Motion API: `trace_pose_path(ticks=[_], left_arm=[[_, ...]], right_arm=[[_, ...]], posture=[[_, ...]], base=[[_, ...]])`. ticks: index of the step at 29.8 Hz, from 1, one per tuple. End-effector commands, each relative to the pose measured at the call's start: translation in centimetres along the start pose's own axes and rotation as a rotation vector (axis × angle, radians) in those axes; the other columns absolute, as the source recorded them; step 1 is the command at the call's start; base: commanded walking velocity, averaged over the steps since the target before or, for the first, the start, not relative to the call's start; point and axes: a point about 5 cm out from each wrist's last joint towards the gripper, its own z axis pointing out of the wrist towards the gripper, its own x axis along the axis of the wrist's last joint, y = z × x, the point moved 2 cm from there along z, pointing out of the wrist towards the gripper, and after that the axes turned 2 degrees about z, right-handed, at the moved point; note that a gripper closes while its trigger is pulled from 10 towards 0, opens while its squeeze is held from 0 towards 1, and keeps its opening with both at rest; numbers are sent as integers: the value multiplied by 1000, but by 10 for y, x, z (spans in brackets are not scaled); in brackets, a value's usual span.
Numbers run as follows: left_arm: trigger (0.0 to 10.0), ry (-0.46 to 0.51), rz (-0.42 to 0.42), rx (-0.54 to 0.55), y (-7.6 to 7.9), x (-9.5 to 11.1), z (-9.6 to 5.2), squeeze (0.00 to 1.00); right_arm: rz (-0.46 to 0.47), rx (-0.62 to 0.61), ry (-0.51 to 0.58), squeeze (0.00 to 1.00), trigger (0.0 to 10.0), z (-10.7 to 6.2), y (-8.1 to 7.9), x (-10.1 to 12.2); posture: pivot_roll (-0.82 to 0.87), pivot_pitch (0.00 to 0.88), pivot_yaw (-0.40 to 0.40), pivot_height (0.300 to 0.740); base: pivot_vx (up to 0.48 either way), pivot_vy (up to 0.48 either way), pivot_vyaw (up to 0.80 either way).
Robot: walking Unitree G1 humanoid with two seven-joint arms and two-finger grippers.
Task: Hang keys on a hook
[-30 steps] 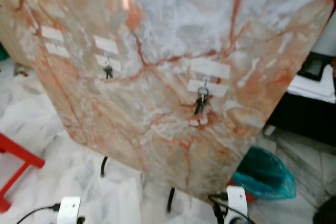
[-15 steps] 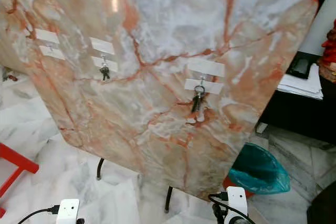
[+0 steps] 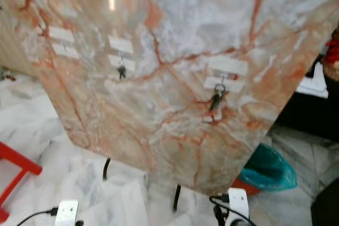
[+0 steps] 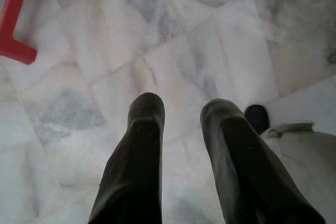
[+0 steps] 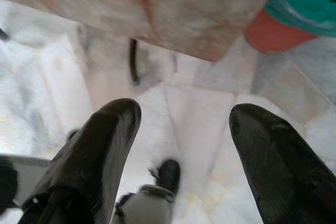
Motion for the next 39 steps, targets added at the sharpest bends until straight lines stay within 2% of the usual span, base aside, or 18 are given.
trace_pose_path(ticks=[1,22,31,39], left_arm=[[10000,-23,-6,-1,2,-4,-1,0],[10000,-32,18,-7,-1,-6,-1,0],[10000,-32,1,2,-1,-7,-1,0],[10000,-46,-8,3,-1,-11,-2,0]], right_arm=[[10,-19,-11,0,10000,-2,6,-4],[7,-12,-14,0,10000,-1,2,-5],[-7,-4,-8,0,10000,-1,2,-4],[-26,-4,-8,0,10000,-1,3,-3]], posture=[[44,12,-33,740],[71,0,-30,740],[81,0,-39,740],[80,1,-41,740]], base=[[0,259,0],[0,257,0],[0,253,0],[0,255,770]])
